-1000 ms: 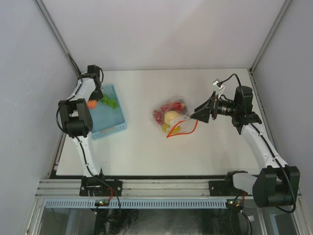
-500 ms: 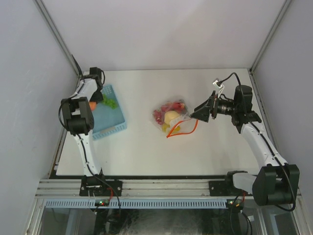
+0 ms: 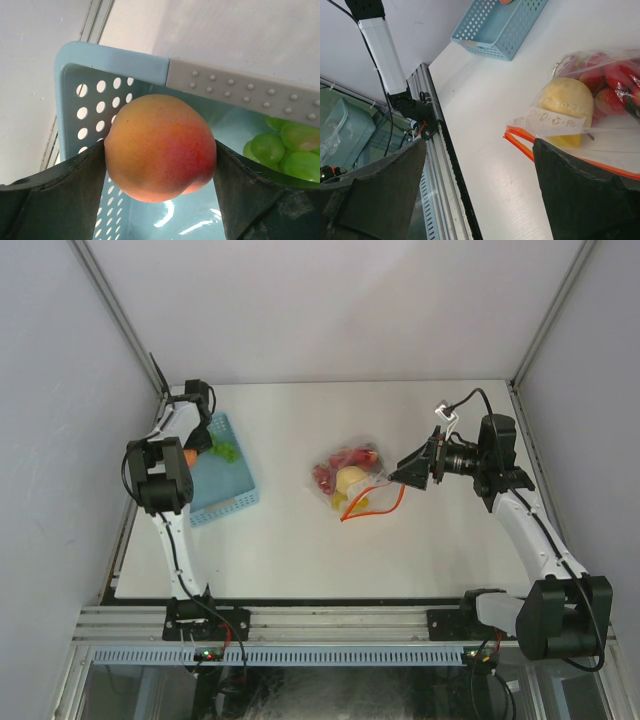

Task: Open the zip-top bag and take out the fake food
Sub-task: Place the fake fruit in the bin, then pick up the fake fruit from the zipper food storage bag.

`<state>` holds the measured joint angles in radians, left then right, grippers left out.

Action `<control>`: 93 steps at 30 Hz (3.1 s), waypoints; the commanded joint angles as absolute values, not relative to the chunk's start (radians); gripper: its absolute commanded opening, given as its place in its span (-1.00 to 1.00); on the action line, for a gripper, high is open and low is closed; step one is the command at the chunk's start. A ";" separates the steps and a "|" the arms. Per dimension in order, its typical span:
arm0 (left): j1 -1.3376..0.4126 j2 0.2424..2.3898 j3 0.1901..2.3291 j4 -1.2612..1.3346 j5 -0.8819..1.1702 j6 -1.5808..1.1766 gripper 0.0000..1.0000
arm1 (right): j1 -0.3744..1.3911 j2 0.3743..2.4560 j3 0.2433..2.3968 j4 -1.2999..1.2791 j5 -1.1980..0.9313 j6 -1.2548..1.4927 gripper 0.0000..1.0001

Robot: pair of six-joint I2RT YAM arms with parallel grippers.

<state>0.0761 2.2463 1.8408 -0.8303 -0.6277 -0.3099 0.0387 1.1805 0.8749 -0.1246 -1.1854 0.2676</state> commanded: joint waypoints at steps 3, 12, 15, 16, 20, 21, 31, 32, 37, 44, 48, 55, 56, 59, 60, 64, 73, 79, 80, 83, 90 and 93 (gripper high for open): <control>0.086 2.233 1.900 -0.845 -0.643 -0.298 0.81 | 0.033 1.171 0.928 -0.107 -1.187 0.249 0.72; 0.086 2.210 1.902 -0.852 -0.631 -0.308 0.99 | 0.033 1.160 0.928 -0.120 -1.188 0.244 0.72; 0.086 2.189 1.904 -0.851 -0.619 -0.310 0.99 | 0.033 1.154 0.930 -0.121 -1.189 0.244 0.72; 0.086 2.178 1.905 -0.851 -0.614 -0.312 0.99 | 0.032 1.154 0.930 -0.121 -1.189 0.244 0.72; 0.086 2.127 1.903 -0.849 -0.594 -0.323 1.00 | 0.032 1.149 0.930 -0.120 -1.192 0.245 0.72; 0.085 2.113 1.897 -0.846 -0.586 -0.327 1.00 | 0.032 1.148 0.930 -0.120 -1.193 0.245 0.72; 0.085 1.957 1.767 -0.793 -0.483 -0.375 1.00 | 0.032 1.130 0.930 -0.140 -1.199 0.222 0.72; 0.085 1.938 1.745 -0.776 -0.470 -0.378 0.99 | 0.032 1.126 0.930 -0.142 -1.200 0.220 0.72; 0.085 1.812 1.627 -0.708 -0.399 -0.387 1.00 | 0.032 1.117 0.932 -0.167 -1.204 0.193 0.72; 0.084 1.615 1.475 -0.601 -0.261 -0.401 0.99 | 0.034 1.090 0.945 -0.227 -1.212 0.107 0.72; 0.084 1.477 1.387 -0.516 -0.145 -0.417 1.00 | 0.035 1.060 0.948 -0.266 -1.208 0.030 0.72; 0.085 1.247 1.216 -0.335 0.105 -0.488 0.99 | 0.034 1.021 0.958 -0.315 -1.236 -0.143 0.73; 0.084 1.230 1.205 -0.321 0.139 -0.495 1.00 | 0.034 1.017 0.964 -0.328 -1.233 -0.173 0.73; 0.085 1.184 1.180 -0.280 0.245 -0.522 1.00 | 0.034 1.006 0.970 -0.353 -1.217 -0.241 0.76; 0.086 1.165 1.167 -0.260 0.273 -0.532 1.00 | 0.032 1.004 0.974 -0.357 -1.211 -0.256 0.77; 0.081 1.073 1.091 -0.153 0.349 -0.576 1.00 | 0.028 1.004 0.984 -0.368 -1.191 -0.297 0.83; -0.031 0.835 0.948 -0.030 0.360 -0.512 1.00 | 0.007 1.018 1.005 -0.377 -1.163 -0.331 0.94; -0.032 0.651 0.769 0.204 0.326 -0.570 1.00 | 0.003 1.019 1.018 -0.376 -1.110 -0.307 1.00; -0.030 0.627 0.737 0.248 0.319 -0.592 0.99 | 0.001 1.015 1.019 -0.377 -1.110 -0.306 1.00; -0.030 0.605 0.710 0.289 0.374 -0.630 1.00 | 0.000 1.000 1.019 -0.381 -1.107 -0.311 1.00; -0.047 0.627 0.677 0.336 0.506 -0.704 1.00 | -0.003 0.967 0.997 -0.385 -1.130 -0.339 1.00; -0.098 0.600 0.649 0.359 0.468 -0.678 1.00 | -0.003 0.966 0.978 -0.392 -1.164 -0.401 1.00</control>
